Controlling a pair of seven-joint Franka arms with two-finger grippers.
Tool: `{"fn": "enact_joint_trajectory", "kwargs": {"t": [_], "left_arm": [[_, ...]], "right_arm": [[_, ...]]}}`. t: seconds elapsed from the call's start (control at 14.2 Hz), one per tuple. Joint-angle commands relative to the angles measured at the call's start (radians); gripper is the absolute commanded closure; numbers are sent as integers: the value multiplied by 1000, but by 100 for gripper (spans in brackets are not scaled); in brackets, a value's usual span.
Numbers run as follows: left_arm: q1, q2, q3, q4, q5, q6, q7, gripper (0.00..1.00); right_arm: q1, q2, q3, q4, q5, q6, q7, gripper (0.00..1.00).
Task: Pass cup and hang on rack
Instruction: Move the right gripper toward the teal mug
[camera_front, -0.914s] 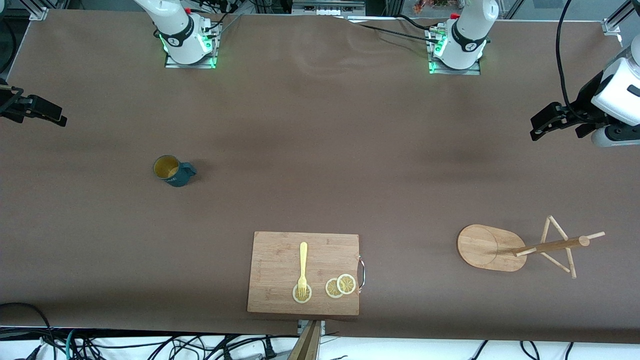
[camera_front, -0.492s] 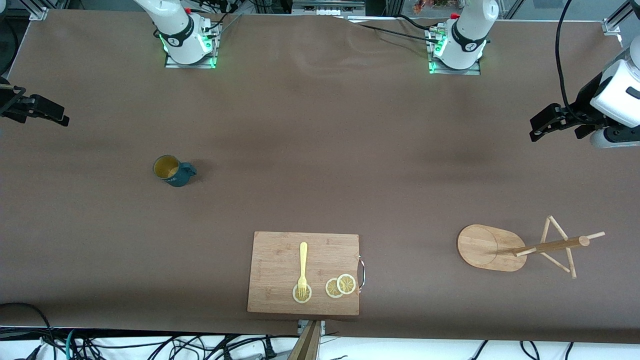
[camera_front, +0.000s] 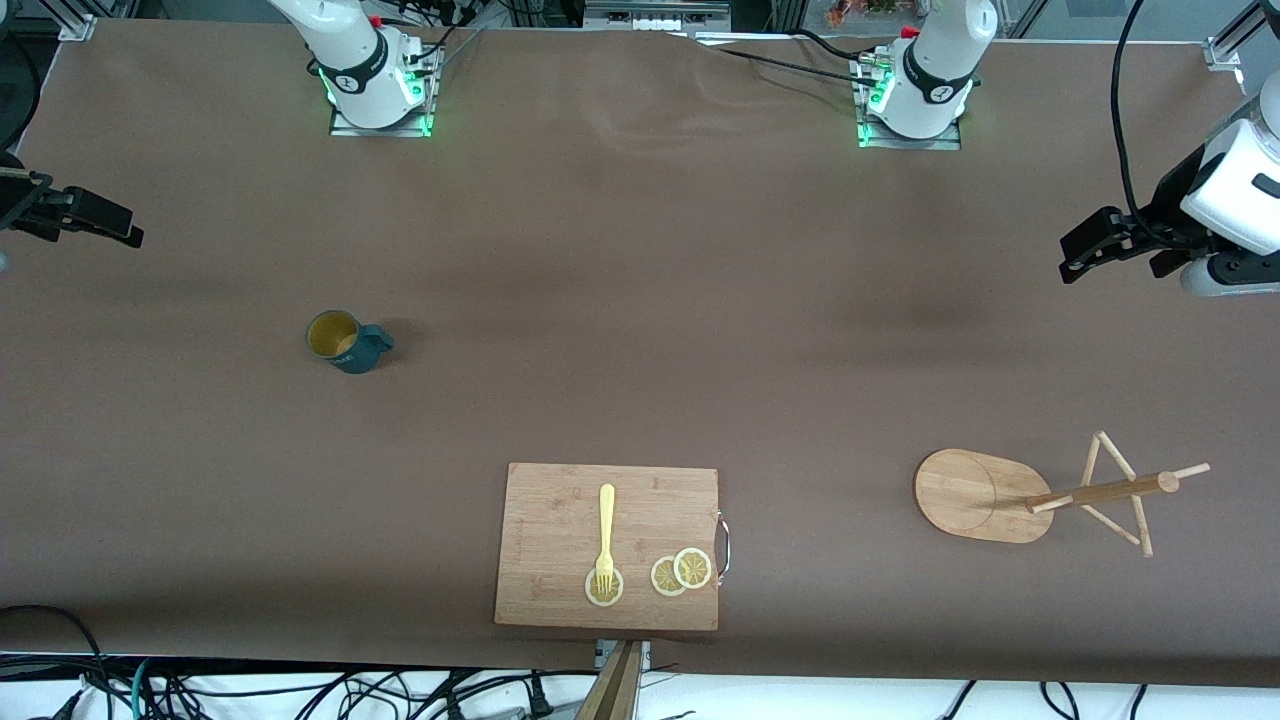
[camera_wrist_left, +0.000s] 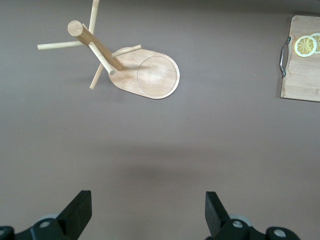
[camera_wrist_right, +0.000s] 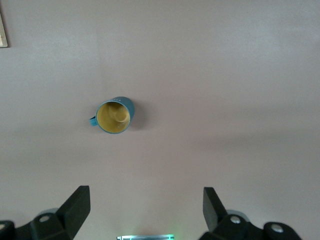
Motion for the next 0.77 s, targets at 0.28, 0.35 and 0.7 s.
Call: {"fn": "enact_joint_trajectory", "kwargs": {"t": [0.28, 0.35, 0.7], "left_arm": [[2, 13, -4, 32, 26, -5, 24, 0], [2, 13, -4, 30, 28, -5, 24, 0], [1, 13, -5, 30, 28, -5, 24, 0]], "right_arm": [[19, 20, 28, 26, 0, -13, -2, 0], [36, 27, 29, 27, -25, -13, -2, 0], [74, 26, 32, 27, -56, -13, 2, 0]]}}
